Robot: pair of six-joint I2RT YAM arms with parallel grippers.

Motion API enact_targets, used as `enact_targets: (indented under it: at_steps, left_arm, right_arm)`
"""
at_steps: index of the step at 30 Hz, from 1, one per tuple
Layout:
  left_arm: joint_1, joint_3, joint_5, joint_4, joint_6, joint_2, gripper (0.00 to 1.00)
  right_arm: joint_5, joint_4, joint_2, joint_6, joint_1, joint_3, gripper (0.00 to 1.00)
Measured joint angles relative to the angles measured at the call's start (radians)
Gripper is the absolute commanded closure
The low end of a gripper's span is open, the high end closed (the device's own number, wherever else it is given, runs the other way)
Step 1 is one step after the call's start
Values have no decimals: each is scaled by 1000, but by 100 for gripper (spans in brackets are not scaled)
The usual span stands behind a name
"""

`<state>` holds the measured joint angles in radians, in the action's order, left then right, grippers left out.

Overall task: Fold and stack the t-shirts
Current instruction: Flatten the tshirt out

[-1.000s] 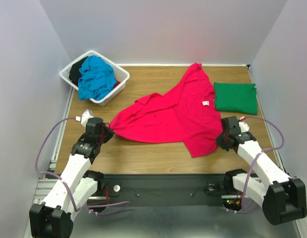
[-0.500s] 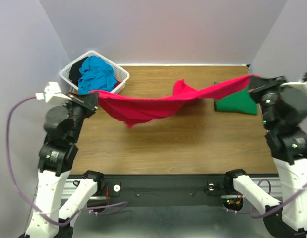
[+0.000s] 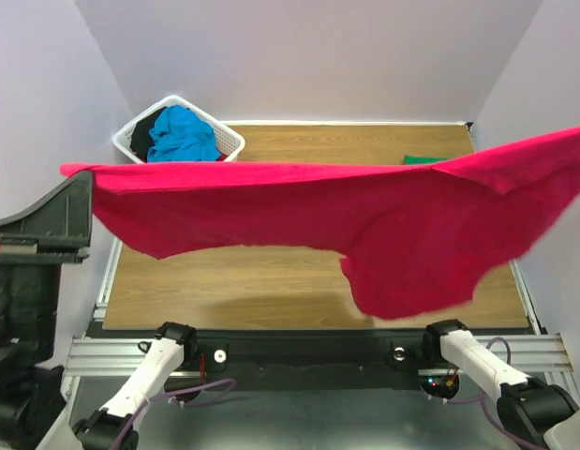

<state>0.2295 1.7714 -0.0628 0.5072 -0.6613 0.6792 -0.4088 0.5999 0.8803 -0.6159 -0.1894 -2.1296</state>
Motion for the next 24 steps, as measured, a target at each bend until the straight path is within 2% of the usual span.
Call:
enact_targets:
  at_steps: [7, 11, 14, 18, 24]
  left_arm:
    - [0, 55, 62, 33, -1, -27, 100]
    - [0, 40, 79, 42, -2, -28, 100]
    - [0, -25, 81, 15, -2, -39, 100]
    - [0, -209, 60, -37, -5, -45, 100]
    - [0, -638, -55, -164, -35, 26, 100]
  right_arm:
    - [39, 2, 11, 18, 0, -141, 100]
    - [42, 0, 12, 24, 0, -131, 100]
    - [42, -7, 17, 32, 0, -85, 100]
    - [18, -21, 48, 38, 0, 63, 99]
    - [-21, -127, 202, 43, 0, 450, 99]
